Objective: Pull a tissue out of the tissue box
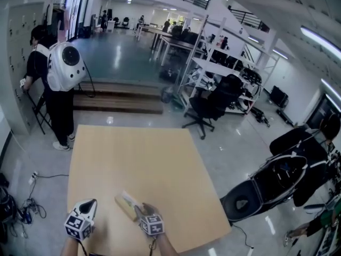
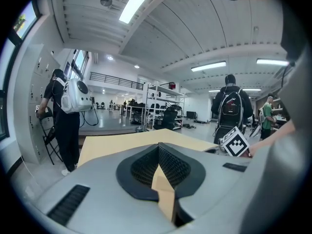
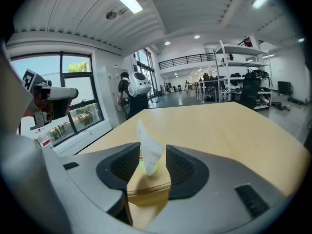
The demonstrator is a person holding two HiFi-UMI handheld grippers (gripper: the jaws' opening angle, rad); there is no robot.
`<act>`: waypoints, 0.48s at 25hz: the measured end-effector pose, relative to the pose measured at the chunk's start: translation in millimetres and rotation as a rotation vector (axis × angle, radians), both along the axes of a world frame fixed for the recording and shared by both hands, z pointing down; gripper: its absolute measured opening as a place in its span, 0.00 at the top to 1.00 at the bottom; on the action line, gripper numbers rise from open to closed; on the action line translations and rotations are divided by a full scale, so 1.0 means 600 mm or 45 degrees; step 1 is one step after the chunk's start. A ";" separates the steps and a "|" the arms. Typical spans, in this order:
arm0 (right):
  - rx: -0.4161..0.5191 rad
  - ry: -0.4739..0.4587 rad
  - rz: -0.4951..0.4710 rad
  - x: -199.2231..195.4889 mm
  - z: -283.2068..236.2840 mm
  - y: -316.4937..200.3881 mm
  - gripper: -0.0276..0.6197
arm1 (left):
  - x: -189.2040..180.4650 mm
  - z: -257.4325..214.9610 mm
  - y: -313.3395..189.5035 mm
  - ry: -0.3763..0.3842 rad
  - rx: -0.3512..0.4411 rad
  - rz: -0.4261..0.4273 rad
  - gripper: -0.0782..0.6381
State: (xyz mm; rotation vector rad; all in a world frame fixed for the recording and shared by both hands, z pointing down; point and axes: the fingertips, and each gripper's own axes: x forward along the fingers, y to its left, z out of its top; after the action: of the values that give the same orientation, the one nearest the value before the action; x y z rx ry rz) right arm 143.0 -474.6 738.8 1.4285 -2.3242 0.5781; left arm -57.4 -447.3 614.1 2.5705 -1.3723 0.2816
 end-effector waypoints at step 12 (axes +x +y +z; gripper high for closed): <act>-0.033 -0.025 -0.006 -0.015 0.006 0.012 0.68 | -0.019 0.015 0.009 -0.004 -0.012 -0.015 0.88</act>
State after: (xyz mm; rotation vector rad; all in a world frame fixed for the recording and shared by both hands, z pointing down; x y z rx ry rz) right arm 134.1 -467.1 742.4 1.4118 -2.3264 0.6214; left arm -69.0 -442.1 623.0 2.5542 -1.3837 0.2895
